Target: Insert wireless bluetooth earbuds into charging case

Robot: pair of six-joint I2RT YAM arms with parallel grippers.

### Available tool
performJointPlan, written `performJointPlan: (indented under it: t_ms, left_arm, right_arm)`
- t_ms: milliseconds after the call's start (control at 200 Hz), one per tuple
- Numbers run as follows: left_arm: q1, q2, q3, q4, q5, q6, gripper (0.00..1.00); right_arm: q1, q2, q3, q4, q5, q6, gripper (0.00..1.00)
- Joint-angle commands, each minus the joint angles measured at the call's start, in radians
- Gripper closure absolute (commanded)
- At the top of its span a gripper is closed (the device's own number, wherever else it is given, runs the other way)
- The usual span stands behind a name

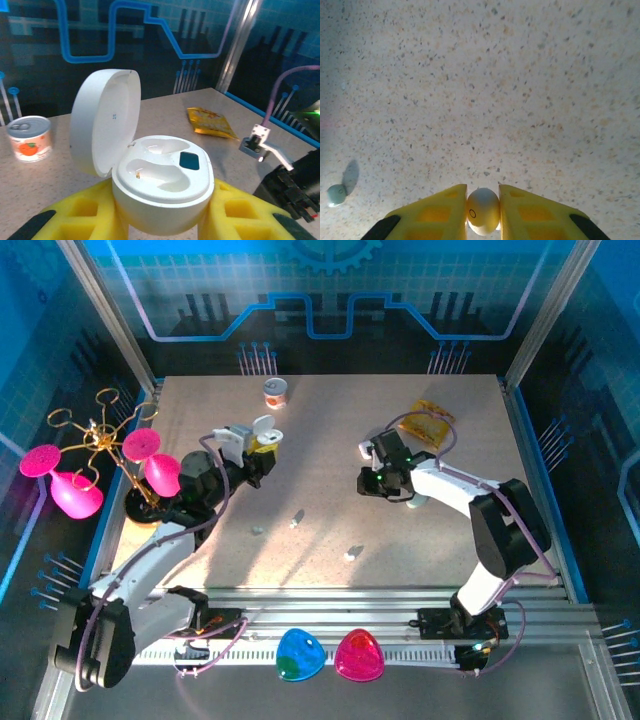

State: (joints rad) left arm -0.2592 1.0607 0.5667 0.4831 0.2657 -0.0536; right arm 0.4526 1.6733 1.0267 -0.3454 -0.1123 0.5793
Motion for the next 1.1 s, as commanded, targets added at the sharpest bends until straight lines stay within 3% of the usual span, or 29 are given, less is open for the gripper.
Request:
performJointPlan:
  t_ms: [0,225,415,615,800,1096]
  left_arm:
    - [-0.020,0.011,0.048,0.048,0.088,0.000,0.74]
    - [-0.048,0.052,0.051,0.076,0.262,0.061,0.74]
    - [-0.061,0.129,0.044,0.222,0.402,0.051,0.74]
    - [-0.076,0.217,0.061,0.358,0.490,0.005,0.75]
    - [-0.105,0.239,0.091,0.309,0.529,0.039,0.76]
    - [-0.133,0.255,0.113,0.265,0.577,0.056,0.75]
  right_arm:
    - [-0.032,-0.049,-0.033,0.103,-0.151,0.047,0.83]
    - [-0.058,-0.147,-0.069,0.091,-0.168,-0.001,0.83]
    - [-0.065,-0.297,-0.067,0.028,-0.229,-0.071,0.83]
    - [-0.063,-0.433,-0.064,0.048,-0.375,-0.060,0.83]
    - [-0.053,-0.488,-0.051,0.143,-0.488,-0.001,0.83]
    - [-0.002,-0.472,0.025,0.173,-0.528,0.002,0.82]
